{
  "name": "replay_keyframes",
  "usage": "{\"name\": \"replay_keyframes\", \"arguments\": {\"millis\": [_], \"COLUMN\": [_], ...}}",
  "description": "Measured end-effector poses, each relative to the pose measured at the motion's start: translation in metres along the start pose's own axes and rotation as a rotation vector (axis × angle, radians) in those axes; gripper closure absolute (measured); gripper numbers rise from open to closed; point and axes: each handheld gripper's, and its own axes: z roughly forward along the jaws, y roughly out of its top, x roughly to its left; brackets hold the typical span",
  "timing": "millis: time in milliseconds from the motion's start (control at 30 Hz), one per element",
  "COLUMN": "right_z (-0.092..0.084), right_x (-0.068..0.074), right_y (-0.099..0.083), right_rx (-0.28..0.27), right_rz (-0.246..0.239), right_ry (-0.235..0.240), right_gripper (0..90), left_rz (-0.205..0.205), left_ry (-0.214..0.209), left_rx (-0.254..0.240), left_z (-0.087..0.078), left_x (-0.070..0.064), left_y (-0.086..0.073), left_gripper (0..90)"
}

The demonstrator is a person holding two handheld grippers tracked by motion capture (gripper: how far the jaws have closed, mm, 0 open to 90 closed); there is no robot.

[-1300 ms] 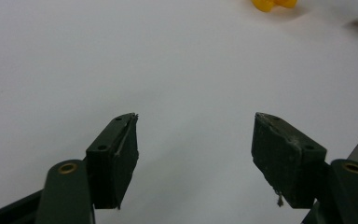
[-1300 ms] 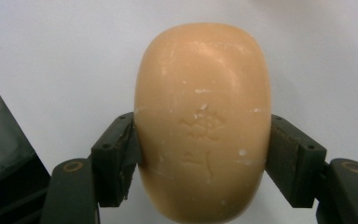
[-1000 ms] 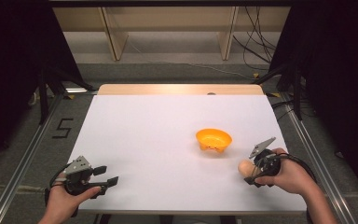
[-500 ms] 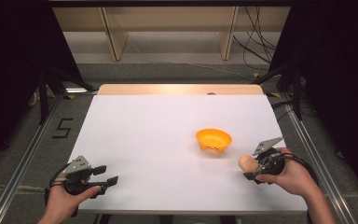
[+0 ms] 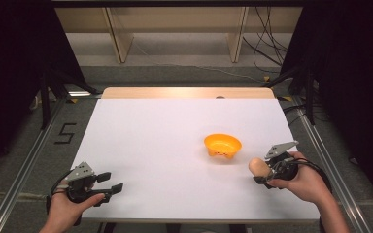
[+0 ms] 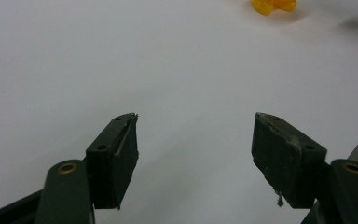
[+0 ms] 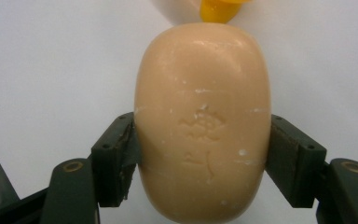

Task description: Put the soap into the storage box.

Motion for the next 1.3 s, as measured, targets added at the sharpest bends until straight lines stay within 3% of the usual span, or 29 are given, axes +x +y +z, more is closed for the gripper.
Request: {"name": "replay_keyframes", "arguments": {"millis": [167,267,367,567,800,833,900,1067,1100,1167,1300], "right_z": [-0.001,0.001,0.002,-0.003,-0.008,-0.009,-0.009,-0.011,-0.011,-0.012,-0.012], "right_x": [0.0,-0.001,-0.004,-0.003,-0.009,-0.007,-0.011,-0.012,-0.016,-0.014,-0.017], "right_y": [0.002,0.004,0.01,0.017,0.025,0.026,0.027,0.03,0.031,0.032,0.034], "right_rx": [-0.005,-0.011,-0.013,0.012,0.013,0.036,0.025,0.061,0.054,0.065,0.069], "right_rz": [0.002,0.001,-0.042,-0.031,-0.084,-0.061,-0.117,-0.104,-0.139,-0.118,-0.137], "right_ry": [0.02,-0.01,0.009,-0.002,-0.009,0.0,-0.005,0.001,-0.002,0.0,0.001], "right_gripper": [33.2,33.2,33.2,33.2,33.2,33.2,33.2,33.2,33.3,33.2,33.2], "left_rz": [0.006,0.005,0.004,0.005,-0.001,-0.001,-0.001,0.001,0.0,0.005,0.005], "left_ry": [0.002,-0.002,-0.001,-0.005,-0.009,-0.009,-0.008,-0.004,-0.006,-0.005,-0.005], "left_rx": [0.003,0.008,0.003,0.005,-0.01,-0.011,-0.011,-0.007,-0.009,-0.004,-0.004], "left_z": [-0.001,-0.002,-0.002,-0.002,0.0,0.0,0.0,0.0,0.0,0.0,0.0], "left_x": [0.0,0.0,0.001,0.0,0.0,-0.001,-0.001,0.0,-0.001,0.0,0.0], "left_y": [0.0,0.001,0.0,0.001,0.0,0.0,0.0,0.0,0.0,0.0,0.0], "left_gripper": [31.1,31.1,31.1,31.1,30.9,30.9,30.9,30.9,31.0,30.9,30.9]}}
